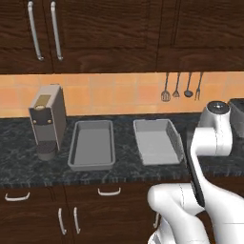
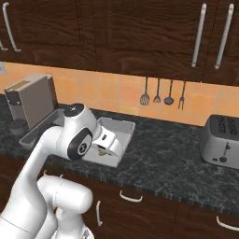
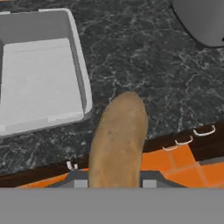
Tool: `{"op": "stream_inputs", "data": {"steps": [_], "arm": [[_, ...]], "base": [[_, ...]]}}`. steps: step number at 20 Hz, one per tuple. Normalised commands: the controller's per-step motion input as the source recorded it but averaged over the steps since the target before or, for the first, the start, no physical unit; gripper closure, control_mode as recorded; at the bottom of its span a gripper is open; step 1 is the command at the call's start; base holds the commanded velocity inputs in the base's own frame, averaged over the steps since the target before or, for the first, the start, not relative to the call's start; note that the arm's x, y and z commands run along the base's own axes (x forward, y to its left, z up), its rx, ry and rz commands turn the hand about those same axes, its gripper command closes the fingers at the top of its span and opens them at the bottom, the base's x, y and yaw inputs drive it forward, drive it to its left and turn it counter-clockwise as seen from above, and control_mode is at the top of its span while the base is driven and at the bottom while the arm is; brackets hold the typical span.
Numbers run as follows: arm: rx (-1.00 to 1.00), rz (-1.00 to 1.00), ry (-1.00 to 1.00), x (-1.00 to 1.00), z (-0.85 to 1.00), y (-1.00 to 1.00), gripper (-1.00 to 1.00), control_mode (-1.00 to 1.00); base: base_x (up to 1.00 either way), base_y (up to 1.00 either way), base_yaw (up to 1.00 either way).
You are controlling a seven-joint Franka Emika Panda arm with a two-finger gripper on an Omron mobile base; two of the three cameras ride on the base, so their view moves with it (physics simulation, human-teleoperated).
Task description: Place one sweet potato and one chicken drumstick in each tupperware on the nearby counter, to pack two identical lunches.
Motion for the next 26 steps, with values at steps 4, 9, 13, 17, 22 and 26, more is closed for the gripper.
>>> {"op": "stream_inputs", "data": {"steps": [4, 9, 13, 17, 22, 26], "arm": [[0.05, 0.03, 0.04, 0.61, -0.44, 0.42, 1.0, -1.0], [0.09, 0.17, 0.09, 1.0, -0.6, 0.37, 1.0, -1.0], [0.0, 0.07, 0.41, 1.0, -0.03, 0.04, 1.0, -1.0], [0.0, 0.0, 0.52, 0.73, 0.12, 0.0, 1.0, -1.0], [0.04, 0.0, 0.12, 0.16, -0.33, -0.02, 1.0, -1.0], [0.17, 0.01, 0.03, 0.76, -0.71, -0.39, 1.0, -1.0]], "base": [[0.18, 0.21, -0.01], [0.0, 0.0, 0.0], [0.0, 0.0, 0.0], [0.0, 0.0, 0.0], [0.0, 0.0, 0.0], [0.0, 0.0, 0.0]]}}
